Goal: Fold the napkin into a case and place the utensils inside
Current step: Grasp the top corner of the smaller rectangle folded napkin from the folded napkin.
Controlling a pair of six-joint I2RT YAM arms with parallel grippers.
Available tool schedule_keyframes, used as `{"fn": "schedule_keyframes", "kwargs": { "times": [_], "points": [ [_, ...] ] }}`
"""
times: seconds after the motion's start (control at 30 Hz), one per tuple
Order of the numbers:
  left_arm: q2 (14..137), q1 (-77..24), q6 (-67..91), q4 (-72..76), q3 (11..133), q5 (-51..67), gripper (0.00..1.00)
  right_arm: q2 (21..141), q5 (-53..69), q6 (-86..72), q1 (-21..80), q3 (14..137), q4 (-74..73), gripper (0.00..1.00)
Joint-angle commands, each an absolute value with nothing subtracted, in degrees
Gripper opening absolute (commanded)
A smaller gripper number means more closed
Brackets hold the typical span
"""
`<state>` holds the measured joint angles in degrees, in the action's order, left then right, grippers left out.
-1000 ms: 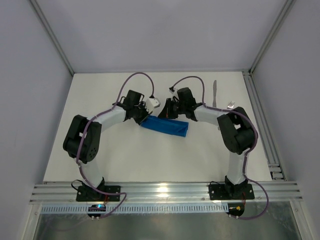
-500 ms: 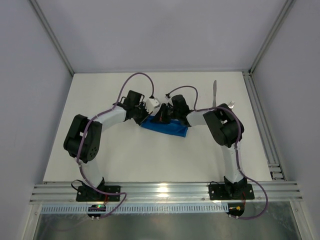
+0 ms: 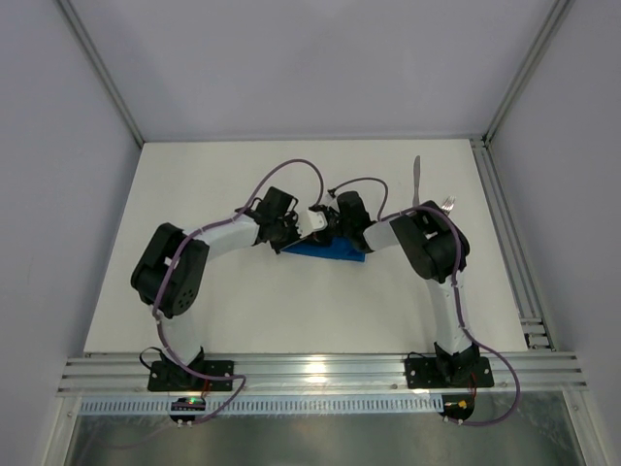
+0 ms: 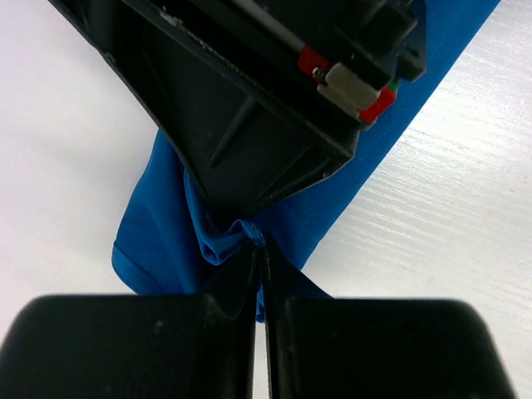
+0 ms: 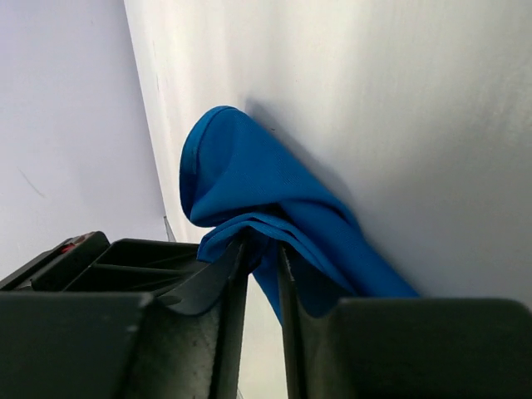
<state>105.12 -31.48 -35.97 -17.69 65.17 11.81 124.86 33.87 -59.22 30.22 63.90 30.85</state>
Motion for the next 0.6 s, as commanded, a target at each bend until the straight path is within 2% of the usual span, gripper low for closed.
{"fn": "schedule_keyframes", "kwargs": {
  "times": [0.0, 0.23, 0.57],
  "points": [
    [104.9, -31.5, -38.5, -16.1, 63.2, 10.3, 0.00, 121.9, 35.0, -61.2, 29.7, 62.5, 33.7, 0.27],
    [104.8, -31.5, -38.6, -15.1, 62.7, 9.8, 0.00, 119.2, 34.8, -62.5, 28.8, 59.3, 35.3, 0.35],
    [105.3, -31.6, -38.6, -15.5, 62.8, 9.8, 0.00, 119.6, 36.2, -64.0, 29.1, 58.9, 39.4, 0.35]
  ]
}}
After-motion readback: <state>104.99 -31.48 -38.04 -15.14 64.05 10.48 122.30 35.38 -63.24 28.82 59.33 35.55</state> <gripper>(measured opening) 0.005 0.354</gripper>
